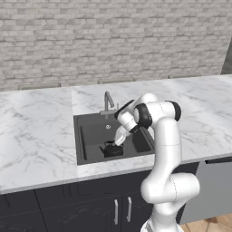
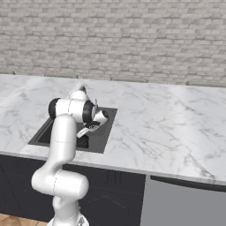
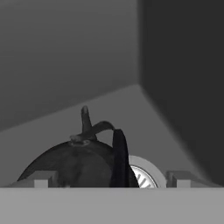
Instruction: Open the cabinet, pick the kettle from the cabinet, and place it in the sink.
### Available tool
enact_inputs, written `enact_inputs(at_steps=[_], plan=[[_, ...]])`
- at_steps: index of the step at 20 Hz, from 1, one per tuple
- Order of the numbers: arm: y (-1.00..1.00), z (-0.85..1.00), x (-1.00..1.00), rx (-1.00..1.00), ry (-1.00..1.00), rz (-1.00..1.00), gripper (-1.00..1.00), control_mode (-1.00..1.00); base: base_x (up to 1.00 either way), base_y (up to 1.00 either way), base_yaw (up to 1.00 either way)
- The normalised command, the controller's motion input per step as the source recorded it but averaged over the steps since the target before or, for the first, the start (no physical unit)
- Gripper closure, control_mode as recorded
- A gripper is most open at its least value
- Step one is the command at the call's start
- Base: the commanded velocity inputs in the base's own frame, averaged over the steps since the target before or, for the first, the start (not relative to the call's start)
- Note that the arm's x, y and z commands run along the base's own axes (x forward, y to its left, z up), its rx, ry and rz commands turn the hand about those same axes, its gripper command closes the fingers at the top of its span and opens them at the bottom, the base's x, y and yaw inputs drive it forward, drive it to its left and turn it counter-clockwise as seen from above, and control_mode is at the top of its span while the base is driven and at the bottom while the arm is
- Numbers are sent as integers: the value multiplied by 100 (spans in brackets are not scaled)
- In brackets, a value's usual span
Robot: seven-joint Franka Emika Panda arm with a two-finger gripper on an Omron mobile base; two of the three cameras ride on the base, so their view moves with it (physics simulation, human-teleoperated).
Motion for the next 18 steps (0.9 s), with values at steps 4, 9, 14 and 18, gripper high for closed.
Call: enact_inputs(at_steps=[4,9,14,18], plan=[[-12,6,-1,-5,-8,0,-100,-100,0,0,0],[-14,13,-7,-1,-10,-4,-100,-100,0,0,0],[-23,16,-10,0,-9,-5,-100,-100,0,0,0],[-16,27,-9,0,-10,-6,-100,-100,0,0,0]])
